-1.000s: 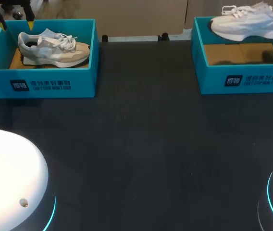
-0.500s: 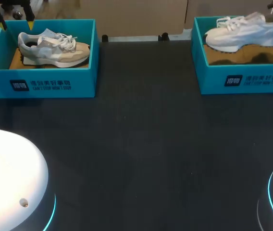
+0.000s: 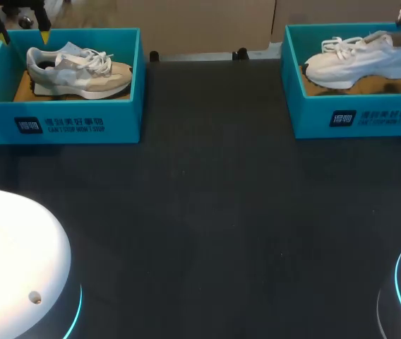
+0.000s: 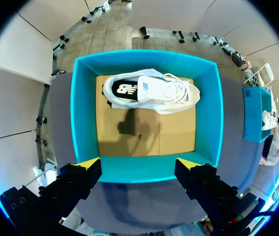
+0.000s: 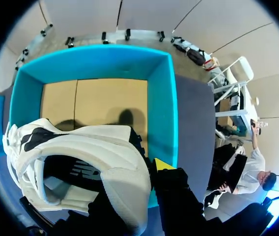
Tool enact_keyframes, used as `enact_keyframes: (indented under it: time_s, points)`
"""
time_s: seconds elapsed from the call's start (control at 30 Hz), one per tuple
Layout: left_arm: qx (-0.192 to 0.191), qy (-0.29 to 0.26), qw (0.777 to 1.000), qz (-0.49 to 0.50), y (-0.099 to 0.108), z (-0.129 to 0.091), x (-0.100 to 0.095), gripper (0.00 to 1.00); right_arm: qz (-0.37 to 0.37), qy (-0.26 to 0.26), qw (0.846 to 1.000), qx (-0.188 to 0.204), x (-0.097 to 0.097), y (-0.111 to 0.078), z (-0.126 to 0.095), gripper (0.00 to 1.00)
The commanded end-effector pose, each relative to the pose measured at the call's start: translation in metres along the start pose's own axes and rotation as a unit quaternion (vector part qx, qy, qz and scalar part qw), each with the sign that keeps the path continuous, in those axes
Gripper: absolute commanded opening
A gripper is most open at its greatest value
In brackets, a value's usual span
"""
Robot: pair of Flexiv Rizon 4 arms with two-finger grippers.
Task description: Take the shoe out of the shoebox, open the shoe tongue, remove and reinsert the insole, then place the shoe into the shoebox
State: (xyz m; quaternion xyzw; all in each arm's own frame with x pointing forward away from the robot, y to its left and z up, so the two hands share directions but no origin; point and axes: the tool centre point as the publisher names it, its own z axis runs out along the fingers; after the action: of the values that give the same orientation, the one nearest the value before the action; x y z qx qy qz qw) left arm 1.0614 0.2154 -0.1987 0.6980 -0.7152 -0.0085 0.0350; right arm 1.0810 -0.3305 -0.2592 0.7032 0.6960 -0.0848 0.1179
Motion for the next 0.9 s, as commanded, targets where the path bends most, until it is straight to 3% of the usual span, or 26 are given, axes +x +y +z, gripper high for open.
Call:
enact_keyframes:
  time_s: [0.03, 0.73, 0.9]
  points:
    - [0.002, 0.0, 1.0, 0.0, 0.002, 0.0, 0.0, 1.0, 0.003, 0.003, 1.0, -0.031, -0.001, -0.003, 0.009, 0.0]
    - [0.002, 0.0, 1.0, 0.0, 0.002, 0.0, 0.0, 1.0, 0.002, 0.01, 1.0, -0.01, 0.003, -0.017, 0.028, 0.0]
    - [0.001, 0.074, 0.992, 0.099, 0.0, -0.008, -0.007, 1.0, -0.001, 0.009, 1.0, -0.01, 0.003, -0.018, 0.03, 0.0]
